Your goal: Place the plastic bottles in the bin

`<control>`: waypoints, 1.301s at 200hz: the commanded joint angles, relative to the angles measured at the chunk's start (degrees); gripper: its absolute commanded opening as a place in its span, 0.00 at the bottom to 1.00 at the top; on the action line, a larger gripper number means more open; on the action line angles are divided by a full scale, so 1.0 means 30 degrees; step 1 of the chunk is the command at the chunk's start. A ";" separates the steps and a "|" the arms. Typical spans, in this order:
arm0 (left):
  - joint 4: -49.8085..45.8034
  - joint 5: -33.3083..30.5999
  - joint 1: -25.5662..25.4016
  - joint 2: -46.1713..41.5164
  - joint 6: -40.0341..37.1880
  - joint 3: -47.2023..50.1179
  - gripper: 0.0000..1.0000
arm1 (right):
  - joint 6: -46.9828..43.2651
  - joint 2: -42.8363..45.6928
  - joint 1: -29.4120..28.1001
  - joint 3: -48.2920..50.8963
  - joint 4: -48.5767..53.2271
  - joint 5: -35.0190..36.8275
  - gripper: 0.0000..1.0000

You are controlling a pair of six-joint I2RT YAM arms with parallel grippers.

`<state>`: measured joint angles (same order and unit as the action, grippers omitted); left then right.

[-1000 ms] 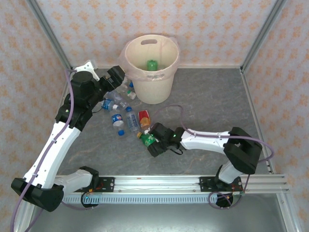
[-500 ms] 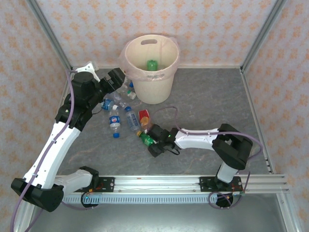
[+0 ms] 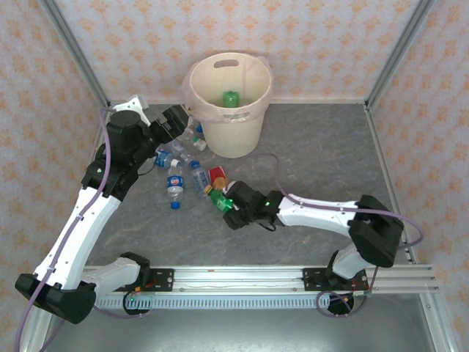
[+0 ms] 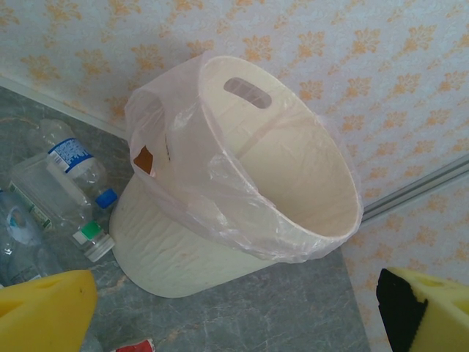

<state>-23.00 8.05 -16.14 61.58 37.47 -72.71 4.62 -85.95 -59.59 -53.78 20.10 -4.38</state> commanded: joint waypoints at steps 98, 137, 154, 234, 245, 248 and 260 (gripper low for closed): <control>0.4647 0.5338 0.0085 0.0624 0.3941 0.2709 0.83 | 0.0725 0.4098 -0.0116 -0.2343 -0.1508 0.6935 0.58; 0.7056 0.7400 -0.0148 0.1021 0.5000 0.4109 0.76 | 0.0311 0.3984 -0.0109 -0.3111 -0.1771 0.7341 0.58; 0.7643 0.8091 -0.0452 0.1317 0.5076 0.4400 0.73 | 0.0304 0.3846 -0.0116 -0.3360 -0.1803 0.7269 0.58; 0.9132 0.9933 -0.2002 0.2407 0.4809 0.4392 0.66 | 0.0406 0.3522 -0.0115 -0.3777 -0.1751 0.6823 0.58; 0.9093 1.0023 -0.2199 0.2543 0.4660 0.4237 0.66 | 0.0421 0.3473 -0.0098 -0.3811 -0.1690 0.6793 0.58; 0.9036 1.0029 -0.2232 0.2579 0.4609 0.4220 0.66 | 0.0403 0.3483 -0.0110 -0.3812 -0.1689 0.6793 0.58; 0.8900 1.0059 -0.2322 0.2673 0.4474 0.4107 0.64 | 0.0398 0.3430 -0.0116 -0.3819 -0.1642 0.6797 0.58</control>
<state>1.19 35.81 -22.41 68.82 52.01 -59.70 6.13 -75.11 -59.59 -63.07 15.70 15.22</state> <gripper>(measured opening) 0.655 0.609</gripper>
